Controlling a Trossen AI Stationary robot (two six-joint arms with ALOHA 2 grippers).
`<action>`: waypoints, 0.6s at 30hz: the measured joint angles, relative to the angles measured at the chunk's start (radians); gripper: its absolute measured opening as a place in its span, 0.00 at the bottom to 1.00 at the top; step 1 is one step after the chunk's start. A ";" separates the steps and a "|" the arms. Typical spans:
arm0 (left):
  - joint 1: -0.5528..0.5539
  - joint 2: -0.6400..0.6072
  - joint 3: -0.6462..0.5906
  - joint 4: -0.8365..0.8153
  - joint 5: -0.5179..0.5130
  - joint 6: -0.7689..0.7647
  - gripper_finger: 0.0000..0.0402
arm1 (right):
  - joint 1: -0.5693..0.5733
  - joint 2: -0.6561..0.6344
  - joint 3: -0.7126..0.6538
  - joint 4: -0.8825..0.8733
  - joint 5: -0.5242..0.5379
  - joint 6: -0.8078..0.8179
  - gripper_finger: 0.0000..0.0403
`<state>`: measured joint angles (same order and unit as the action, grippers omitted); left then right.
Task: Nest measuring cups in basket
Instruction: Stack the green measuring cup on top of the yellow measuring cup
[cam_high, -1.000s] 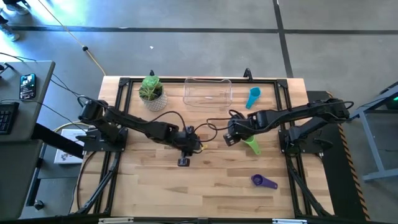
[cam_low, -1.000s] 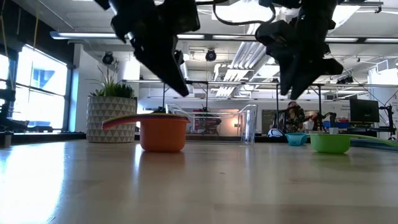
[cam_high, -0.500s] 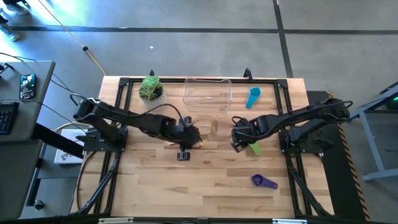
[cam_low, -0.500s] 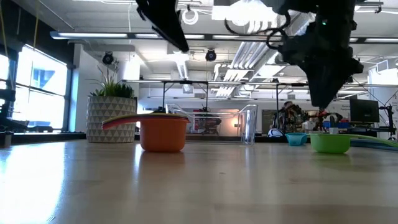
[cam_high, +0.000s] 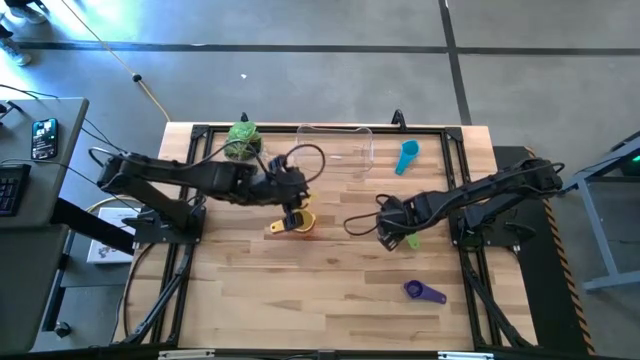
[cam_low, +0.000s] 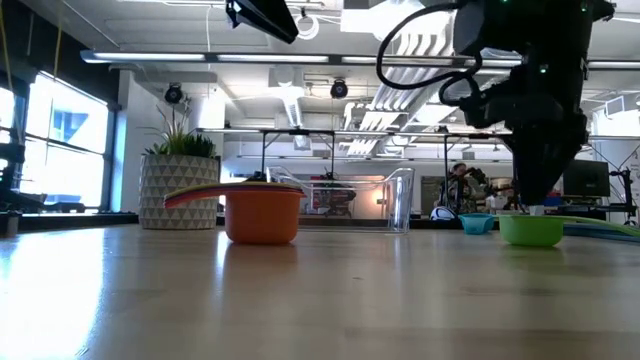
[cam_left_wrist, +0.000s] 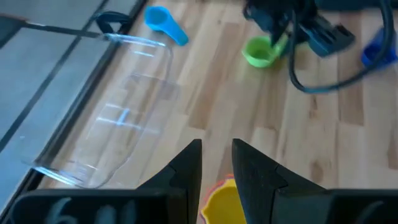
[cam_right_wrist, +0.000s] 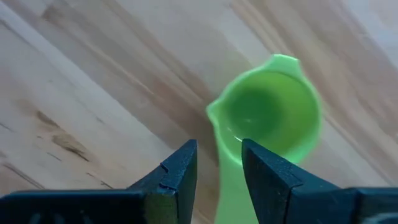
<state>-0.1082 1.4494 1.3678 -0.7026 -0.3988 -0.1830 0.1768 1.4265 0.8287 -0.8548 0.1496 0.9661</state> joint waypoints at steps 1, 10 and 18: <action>0.005 -0.004 0.000 0.001 -0.005 -0.006 0.19 | 0.000 0.000 -0.014 0.031 -0.005 -0.007 0.29; 0.018 -0.007 0.000 -0.005 -0.007 -0.025 0.19 | 0.000 0.000 -0.095 0.133 -0.011 -0.025 0.29; 0.030 -0.007 0.000 -0.003 -0.008 -0.050 0.19 | 0.000 0.000 -0.099 0.139 -0.019 -0.025 0.18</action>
<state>-0.0782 1.4422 1.3678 -0.7061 -0.4065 -0.2327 0.1768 1.4265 0.7299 -0.7162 0.1309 0.9409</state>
